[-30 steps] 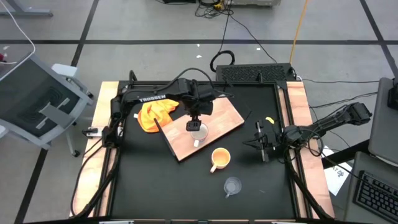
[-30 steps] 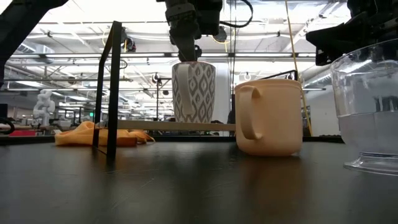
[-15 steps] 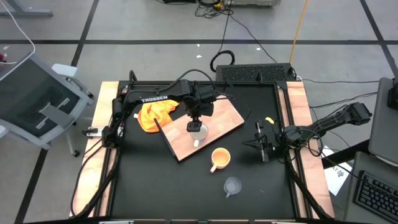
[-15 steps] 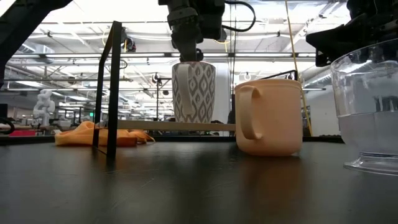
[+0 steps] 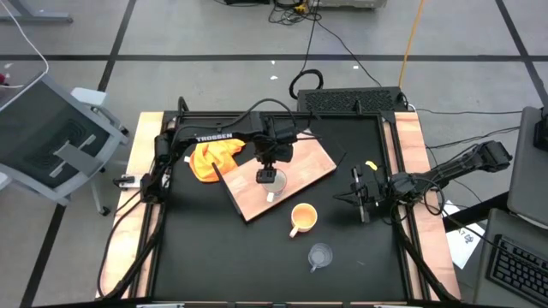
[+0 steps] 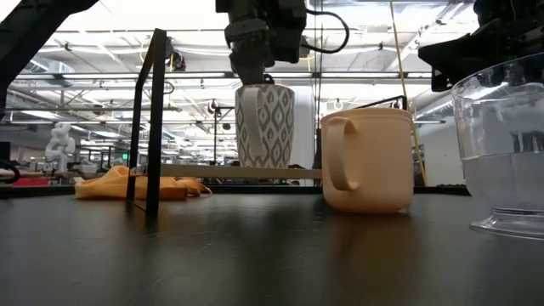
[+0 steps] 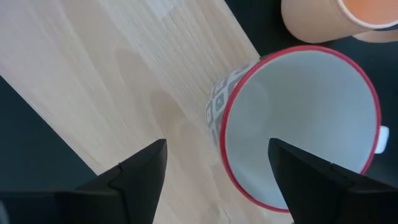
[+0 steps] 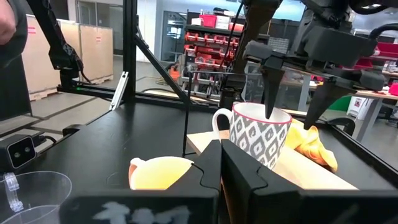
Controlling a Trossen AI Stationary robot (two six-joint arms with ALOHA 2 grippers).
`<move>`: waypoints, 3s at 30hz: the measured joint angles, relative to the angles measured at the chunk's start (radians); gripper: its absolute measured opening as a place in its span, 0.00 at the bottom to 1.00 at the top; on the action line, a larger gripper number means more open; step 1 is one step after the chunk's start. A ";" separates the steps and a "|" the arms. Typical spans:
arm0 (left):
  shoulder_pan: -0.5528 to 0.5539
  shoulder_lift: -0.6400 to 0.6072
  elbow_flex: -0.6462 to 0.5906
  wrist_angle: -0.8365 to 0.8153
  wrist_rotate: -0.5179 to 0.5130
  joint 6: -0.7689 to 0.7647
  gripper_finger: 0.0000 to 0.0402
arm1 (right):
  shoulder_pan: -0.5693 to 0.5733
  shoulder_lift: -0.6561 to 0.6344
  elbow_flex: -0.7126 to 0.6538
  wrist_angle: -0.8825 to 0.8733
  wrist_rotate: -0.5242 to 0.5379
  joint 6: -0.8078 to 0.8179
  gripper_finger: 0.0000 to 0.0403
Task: Stack small to large cups/mugs on shelf
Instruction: Put the white mug on the shelf
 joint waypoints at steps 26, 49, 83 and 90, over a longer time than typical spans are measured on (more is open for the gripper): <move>0.002 0.000 0.000 0.028 -0.045 0.046 0.51 | 0.000 0.000 0.000 0.000 0.000 -0.001 0.00; 0.002 0.000 0.000 0.027 0.050 -0.105 0.03 | 0.000 0.000 0.000 0.000 0.000 -0.002 0.00; -0.051 -0.004 0.002 -0.058 -0.201 -0.542 0.02 | 0.000 0.000 0.000 -0.016 0.000 -0.003 0.00; -0.066 -0.011 0.000 -0.103 -0.238 -0.592 0.02 | 0.000 0.000 0.000 -0.024 0.000 0.008 0.00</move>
